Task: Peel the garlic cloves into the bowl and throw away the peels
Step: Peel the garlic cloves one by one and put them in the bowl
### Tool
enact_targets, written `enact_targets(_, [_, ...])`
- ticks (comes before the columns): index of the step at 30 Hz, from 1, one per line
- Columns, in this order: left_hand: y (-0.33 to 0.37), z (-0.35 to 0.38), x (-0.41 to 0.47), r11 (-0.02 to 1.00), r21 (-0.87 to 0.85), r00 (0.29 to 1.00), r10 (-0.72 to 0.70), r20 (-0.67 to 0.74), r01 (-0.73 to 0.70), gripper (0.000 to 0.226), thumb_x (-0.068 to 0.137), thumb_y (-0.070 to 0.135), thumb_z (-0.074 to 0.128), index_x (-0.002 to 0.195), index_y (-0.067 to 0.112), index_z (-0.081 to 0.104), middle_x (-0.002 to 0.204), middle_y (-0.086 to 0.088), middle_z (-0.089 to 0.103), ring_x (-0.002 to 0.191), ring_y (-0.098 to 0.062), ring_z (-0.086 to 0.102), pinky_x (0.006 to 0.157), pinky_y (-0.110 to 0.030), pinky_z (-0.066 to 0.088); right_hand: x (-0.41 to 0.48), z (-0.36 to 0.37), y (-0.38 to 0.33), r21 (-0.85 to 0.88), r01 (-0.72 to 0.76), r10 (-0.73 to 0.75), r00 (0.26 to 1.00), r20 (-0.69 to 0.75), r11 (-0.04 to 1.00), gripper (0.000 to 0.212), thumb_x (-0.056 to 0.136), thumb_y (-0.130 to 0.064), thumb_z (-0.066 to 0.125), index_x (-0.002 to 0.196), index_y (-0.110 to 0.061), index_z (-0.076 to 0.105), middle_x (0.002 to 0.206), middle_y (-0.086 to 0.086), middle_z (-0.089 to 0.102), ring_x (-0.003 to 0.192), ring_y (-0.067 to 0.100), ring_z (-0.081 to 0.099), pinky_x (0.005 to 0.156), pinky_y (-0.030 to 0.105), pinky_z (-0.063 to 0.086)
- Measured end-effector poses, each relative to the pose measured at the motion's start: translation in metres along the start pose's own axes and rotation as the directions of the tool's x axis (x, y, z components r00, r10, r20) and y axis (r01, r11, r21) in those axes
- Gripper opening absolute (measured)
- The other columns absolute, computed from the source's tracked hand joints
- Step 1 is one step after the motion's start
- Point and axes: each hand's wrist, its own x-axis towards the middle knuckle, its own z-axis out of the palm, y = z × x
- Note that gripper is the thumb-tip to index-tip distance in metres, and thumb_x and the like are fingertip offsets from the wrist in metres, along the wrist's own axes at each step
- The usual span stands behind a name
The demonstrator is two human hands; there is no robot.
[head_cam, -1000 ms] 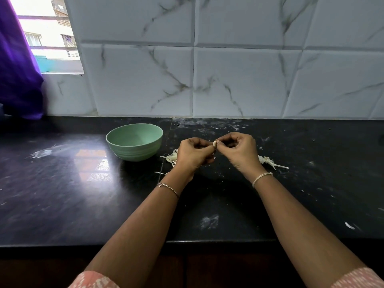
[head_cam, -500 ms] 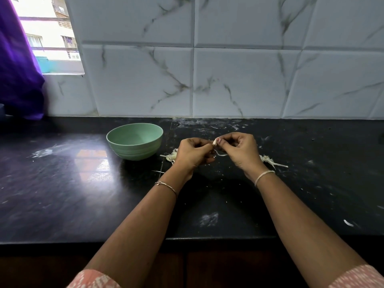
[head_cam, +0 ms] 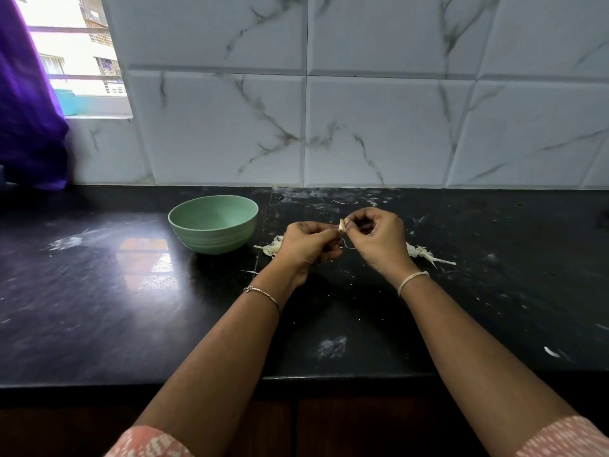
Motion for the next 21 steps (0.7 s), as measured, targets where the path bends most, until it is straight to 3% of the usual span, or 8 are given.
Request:
enact_targets(8, [0.001, 0.0, 0.001, 0.997, -0.073, 0.999, 0.01, 0.039, -0.007, 0.007, 0.089, 0.001, 0.065, 0.093, -0.003, 0.068, 0.074, -0.009, 0.064, 0.061, -0.008, 0.062, 0.062, -0.02, 0.059, 0.003, 0.002, 0.003, 0.037, -0.099, 0.099, 0.995, -0.018, 0.994, 0.006, 0.082, -0.01, 0.073, 0.079, -0.015, 0.07, 0.075, 0.001, 0.07, 0.071, 0.015, 0.067, 0.068, 0.026, 0.056])
enact_targets(13, [0.005, -0.005, 0.002, 0.974, -0.224, 0.999, -0.03, 0.024, 0.034, 0.005, 0.09, 0.002, 0.063, 0.088, -0.001, 0.067, 0.068, -0.006, 0.065, 0.057, -0.006, 0.062, 0.058, -0.019, 0.057, 0.004, -0.007, 0.008, -0.2, -0.073, 0.071, 0.997, -0.02, 0.977, 0.003, 0.085, -0.014, 0.069, 0.082, -0.014, 0.072, 0.074, 0.001, 0.069, 0.07, 0.018, 0.064, 0.071, 0.029, 0.054])
enact_targets(18, [0.007, -0.006, 0.001, 0.952, -0.277, 0.991, -0.111, 0.072, 0.127, 0.008, 0.091, 0.001, 0.06, 0.092, -0.003, 0.067, 0.068, -0.005, 0.063, 0.053, -0.004, 0.059, 0.056, -0.019, 0.056, 0.011, -0.03, 0.025, -0.487, -0.111, 0.093, 0.994, -0.063, 0.866, 0.015, 0.092, -0.015, 0.062, 0.097, -0.014, 0.076, 0.1, 0.006, 0.07, 0.095, 0.024, 0.064, 0.083, 0.029, 0.045])
enact_targets(21, [0.007, -0.006, 0.0, 0.944, -0.279, 0.983, -0.151, 0.102, 0.174, 0.01, 0.091, 0.001, 0.061, 0.097, -0.005, 0.067, 0.071, -0.006, 0.065, 0.054, -0.005, 0.06, 0.055, -0.019, 0.056, 0.012, -0.035, 0.026, -0.518, -0.14, 0.115, 0.99, -0.081, 0.844, 0.005, 0.082, -0.013, 0.074, 0.079, -0.017, 0.073, 0.085, 0.001, 0.068, 0.083, 0.019, 0.064, 0.073, 0.028, 0.047])
